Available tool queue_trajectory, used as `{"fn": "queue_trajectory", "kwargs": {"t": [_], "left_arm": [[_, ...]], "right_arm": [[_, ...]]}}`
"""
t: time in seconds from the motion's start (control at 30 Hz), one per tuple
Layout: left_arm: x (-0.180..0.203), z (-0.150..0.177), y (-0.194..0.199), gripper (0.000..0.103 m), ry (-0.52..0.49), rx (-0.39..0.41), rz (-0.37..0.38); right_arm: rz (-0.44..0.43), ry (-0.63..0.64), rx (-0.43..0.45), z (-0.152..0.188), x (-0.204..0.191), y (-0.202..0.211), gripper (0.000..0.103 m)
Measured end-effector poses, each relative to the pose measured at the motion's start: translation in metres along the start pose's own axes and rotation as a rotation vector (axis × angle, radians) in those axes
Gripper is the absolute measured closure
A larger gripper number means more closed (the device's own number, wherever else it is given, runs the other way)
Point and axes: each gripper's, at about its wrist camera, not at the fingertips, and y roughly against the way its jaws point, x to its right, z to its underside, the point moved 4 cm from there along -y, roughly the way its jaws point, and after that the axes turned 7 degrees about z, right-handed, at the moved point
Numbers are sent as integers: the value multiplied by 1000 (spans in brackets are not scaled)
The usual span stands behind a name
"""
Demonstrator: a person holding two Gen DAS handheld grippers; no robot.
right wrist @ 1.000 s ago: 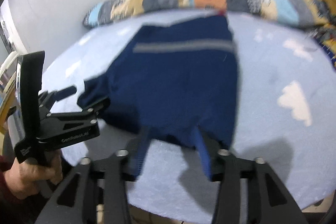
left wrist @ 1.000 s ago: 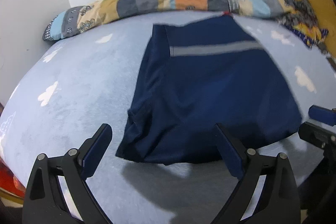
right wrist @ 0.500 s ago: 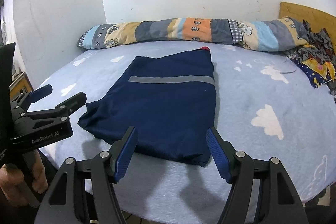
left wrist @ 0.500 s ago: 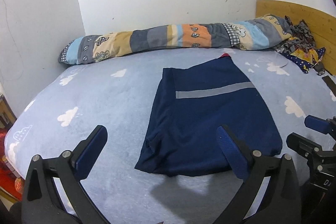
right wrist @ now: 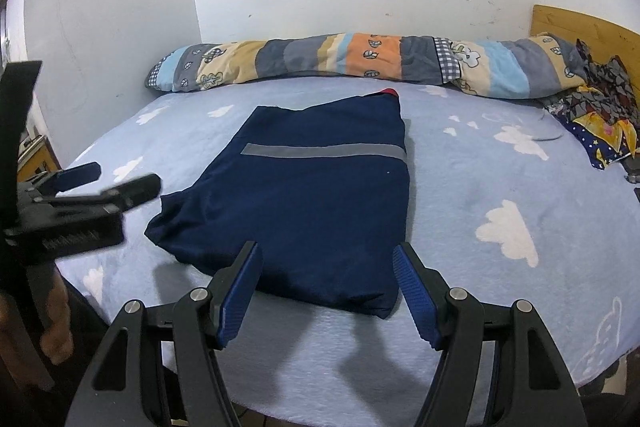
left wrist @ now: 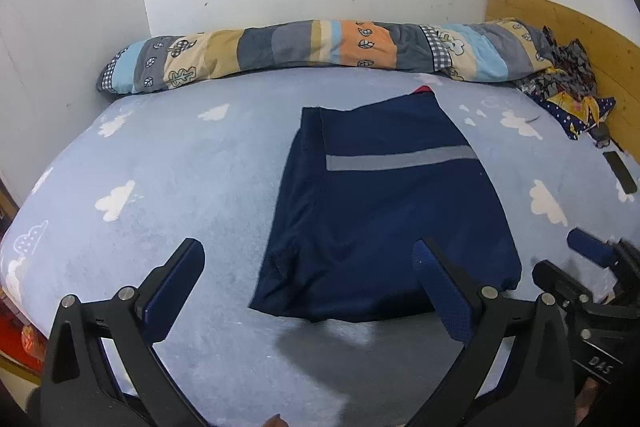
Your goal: Fold large clothes
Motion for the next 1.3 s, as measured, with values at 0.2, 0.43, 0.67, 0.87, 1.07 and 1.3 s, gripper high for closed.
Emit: {"fn": "queue_trajectory", "kwargs": {"t": [0.2,0.43,0.67,0.87,1.07,1.3], "left_arm": [[-25,-21,28,0,25,43,-6],[-35,-24,42,0,-10,79,-72],[-23,-10,34,0,-59,52,-112],[-24,-5,25,0,-58,22,-130],[-27,-3,22,0,-44,7,-142],[-25,-1,20,0,-61,-2,-160]], "right_arm": [[23,-34,3,-1,9,1,33],[34,-31,4,-3,8,0,33],[29,-6,-11,-2,2,-6,33],[22,-3,-16,-2,0,-9,33],[14,-4,-13,-2,0,-9,33],[13,-12,-9,-2,0,-8,33]]}}
